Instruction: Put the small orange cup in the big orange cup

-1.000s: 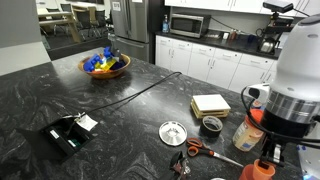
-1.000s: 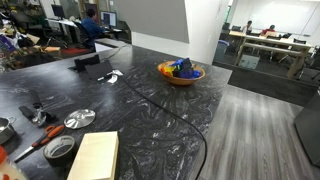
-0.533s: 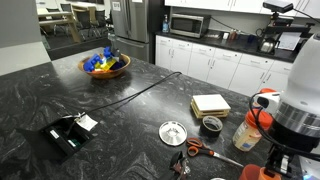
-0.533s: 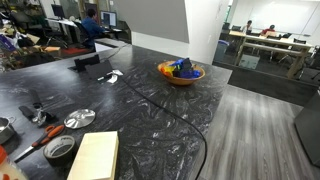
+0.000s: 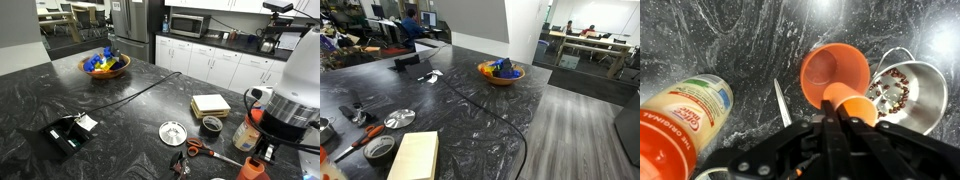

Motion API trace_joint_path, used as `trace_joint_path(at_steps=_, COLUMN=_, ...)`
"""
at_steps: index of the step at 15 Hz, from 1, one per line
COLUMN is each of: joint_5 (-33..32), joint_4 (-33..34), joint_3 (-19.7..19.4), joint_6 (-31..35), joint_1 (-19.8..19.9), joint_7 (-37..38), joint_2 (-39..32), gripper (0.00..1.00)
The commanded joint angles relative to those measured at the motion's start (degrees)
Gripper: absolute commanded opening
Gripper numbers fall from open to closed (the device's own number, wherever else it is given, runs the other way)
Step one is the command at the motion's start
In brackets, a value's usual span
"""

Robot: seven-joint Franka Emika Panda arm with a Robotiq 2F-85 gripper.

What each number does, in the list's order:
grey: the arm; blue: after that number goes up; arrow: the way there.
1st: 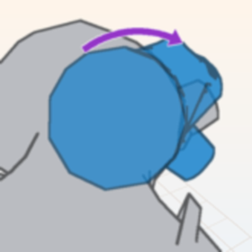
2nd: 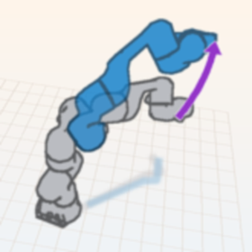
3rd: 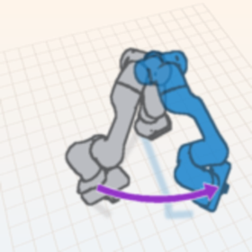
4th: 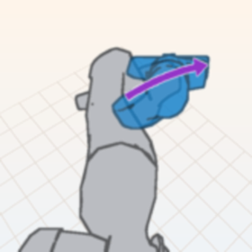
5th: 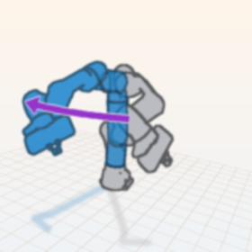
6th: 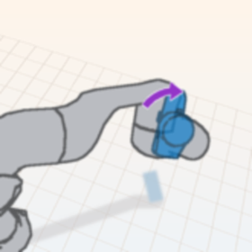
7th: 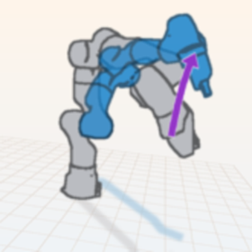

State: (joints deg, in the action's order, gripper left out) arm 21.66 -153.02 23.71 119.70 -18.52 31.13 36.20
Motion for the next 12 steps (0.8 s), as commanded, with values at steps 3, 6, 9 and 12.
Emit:
trace_joint_path(at_steps=3, joint_5=0.9, joint_4=-1.3, joint_3=0.1, joint_6=-0.8, joint_1=-0.8, joint_7=0.5, joint_2=0.4, gripper=0.01)
trace_joint_path(at_steps=6, joint_5=0.9, joint_4=-1.6, joint_3=0.4, joint_6=0.2, joint_1=-1.0, joint_7=0.4, joint_2=-0.3, gripper=0.37)
trace_joint_path(at_steps=9, joint_5=0.6, joint_4=-1.2, joint_3=0.4, joint_6=0.5, joint_1=-1.1, joint_7=0.1, joint_2=-0.8, gripper=0.57)
trace_joint_path(at_steps=12, joint_5=0.2, joint_4=-1.3, joint_3=0.1, joint_6=-0.3, joint_1=-1.0, joint_7=-0.1, joint_2=-0.3, gripper=0.78)
